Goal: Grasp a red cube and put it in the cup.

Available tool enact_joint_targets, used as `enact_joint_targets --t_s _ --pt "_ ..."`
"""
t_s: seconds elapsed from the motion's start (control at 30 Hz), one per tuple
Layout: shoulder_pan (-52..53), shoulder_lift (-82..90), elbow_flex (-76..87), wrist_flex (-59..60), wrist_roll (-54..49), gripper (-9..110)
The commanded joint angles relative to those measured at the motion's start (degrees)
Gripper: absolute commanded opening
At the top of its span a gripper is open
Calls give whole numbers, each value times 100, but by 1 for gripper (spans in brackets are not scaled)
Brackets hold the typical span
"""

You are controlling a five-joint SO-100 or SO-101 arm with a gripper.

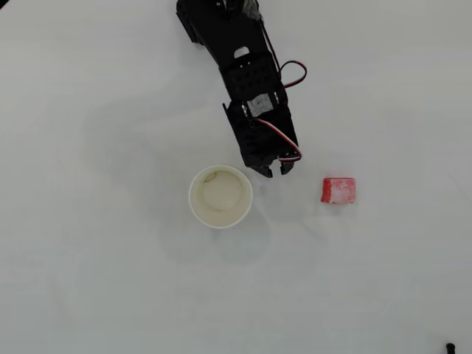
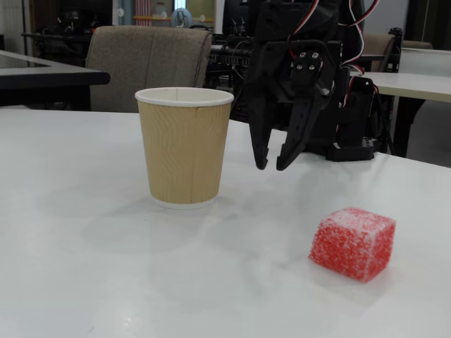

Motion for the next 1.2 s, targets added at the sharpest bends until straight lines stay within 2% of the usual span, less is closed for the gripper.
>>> enact_joint_targets --t_s 0.0,0.5,0.8,1.17 --pt "-202 44 -396 0 26 5" --pt "-738 -642 -624 -352 44 5" --pt "-738 -694 -668 -360 44 36" --pt "-686 -809 -668 -510 44 39"
